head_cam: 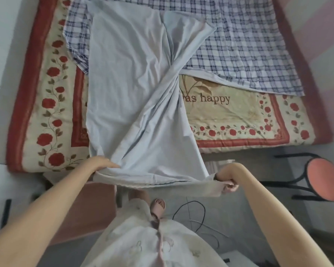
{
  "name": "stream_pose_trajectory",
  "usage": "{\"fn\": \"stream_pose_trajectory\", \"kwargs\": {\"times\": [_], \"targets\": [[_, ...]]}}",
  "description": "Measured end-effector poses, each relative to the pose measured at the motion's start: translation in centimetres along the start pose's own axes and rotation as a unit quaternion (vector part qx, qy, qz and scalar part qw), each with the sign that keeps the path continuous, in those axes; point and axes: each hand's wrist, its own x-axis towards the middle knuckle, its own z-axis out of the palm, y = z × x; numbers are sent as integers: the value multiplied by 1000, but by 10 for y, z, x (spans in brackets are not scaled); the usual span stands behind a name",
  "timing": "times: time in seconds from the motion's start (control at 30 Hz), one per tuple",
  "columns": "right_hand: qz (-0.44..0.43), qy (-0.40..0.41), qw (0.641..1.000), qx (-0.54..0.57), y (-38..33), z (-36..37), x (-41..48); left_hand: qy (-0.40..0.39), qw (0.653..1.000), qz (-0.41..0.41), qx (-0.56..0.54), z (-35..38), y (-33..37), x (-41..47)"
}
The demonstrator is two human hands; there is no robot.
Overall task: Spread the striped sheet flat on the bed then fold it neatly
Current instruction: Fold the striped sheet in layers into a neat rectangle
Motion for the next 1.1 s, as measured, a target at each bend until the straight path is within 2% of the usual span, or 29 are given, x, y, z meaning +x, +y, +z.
{"fn": "stream_pose_trajectory", "kwargs": {"times": [0.07, 0.1, 0.13, 0.17, 0.2, 0.23, 0.27, 0.3, 0.33, 0.37, 0.4, 0.47, 0.5, 0.53, 0.57, 0.6, 0.63, 0.73, 0.8, 0.83, 0.9, 0.97, 1.03, 1.1], "targets": [[4, -11, 996, 94, -1, -4, 22, 25, 999, -12, 47, -4, 0, 6], [-7, 10, 985, 171, -6, -9, 28, 29, 999, -13, 41, -10, 8, 6], [-26, 44, 955, 292, -14, -16, 33, 20, 1000, -19, 13, -19, 19, 5], [-48, 71, 903, 421, -26, -29, 29, -12, 998, -24, -57, -33, 38, -2], [-84, 89, 855, 505, -42, -50, 17, -49, 986, -34, -155, -52, 64, -19], [-136, 118, 827, 532, -61, -82, -6, -69, 958, -32, -275, -79, 96, -27], [-202, 180, 813, 516, -83, -120, -48, -63, 922, 18, -381, -112, 130, -37], [-286, 215, 768, 530, -111, -170, -101, -45, 886, 93, -452, -157, 173, -51], [-395, 240, 712, 529, -131, -216, -154, -28, 853, 176, -491, -201, 214, -70], [-505, 274, 595, 562, -154, -281, -253, -5, 815, 293, -500, -271, 270, -116], [-565, 284, 503, 589, -160, -315, -305, 15, 779, 372, -504, -307, 301, -149], [-737, 248, 259, 573, -162, -384, -483, 45, 673, 576, -462, -413, 368, -274], [-787, 210, 176, 553, -156, -392, -532, 56, 633, 633, -442, -434, 377, -306], [-829, 185, 115, 515, -145, -401, -602, 74, 585, 690, -419, -461, 389, -362], [-850, 172, 62, 494, -127, -398, -657, 104, 556, 714, -413, -486, 399, -404], [-870, 172, 34, 461, -114, -395, -692, 127, 532, 734, -403, -499, 404, -432], [-882, 170, 24, 439, -107, -393, -709, 134, 521, 739, -406, -508, 405, -441], [-889, 175, -12, 423, -86, -399, -740, 176, 532, 715, -419, -524, 402, -462], [-881, 224, -16, 416, -78, -407, -732, 203, 514, 701, -450, -530, 400, -456], [-885, 245, -2, 397, -74, -405, -722, 204, 510, 695, -464, -528, 397, -449], [-872, 280, 32, 400, -73, -411, -690, 205, 524, 673, -481, -522, 388, -423], [-855, 264, 80, 439, -80, -407, -644, 182, 558, 643, -491, -505, 374, -385], [-818, 234, 91, 518, -92, -414, -598, 169, 589, 613, -498, -487, 363, -347], [-786, 220, 123, 564, -107, -417, -542, 166, 633, 569, -497, -460, 351, -309]]}}
